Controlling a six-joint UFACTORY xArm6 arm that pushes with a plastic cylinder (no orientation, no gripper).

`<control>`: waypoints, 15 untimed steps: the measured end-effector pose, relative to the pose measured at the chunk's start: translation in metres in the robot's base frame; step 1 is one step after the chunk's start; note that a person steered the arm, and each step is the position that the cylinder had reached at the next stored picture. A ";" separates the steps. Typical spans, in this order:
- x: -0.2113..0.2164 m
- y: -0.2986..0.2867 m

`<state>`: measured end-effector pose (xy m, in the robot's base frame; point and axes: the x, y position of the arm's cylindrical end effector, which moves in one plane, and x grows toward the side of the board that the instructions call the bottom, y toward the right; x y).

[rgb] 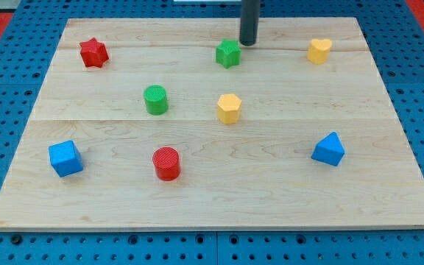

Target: Move the green star towards top center

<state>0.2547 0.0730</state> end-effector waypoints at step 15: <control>0.036 -0.153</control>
<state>0.2907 -0.0804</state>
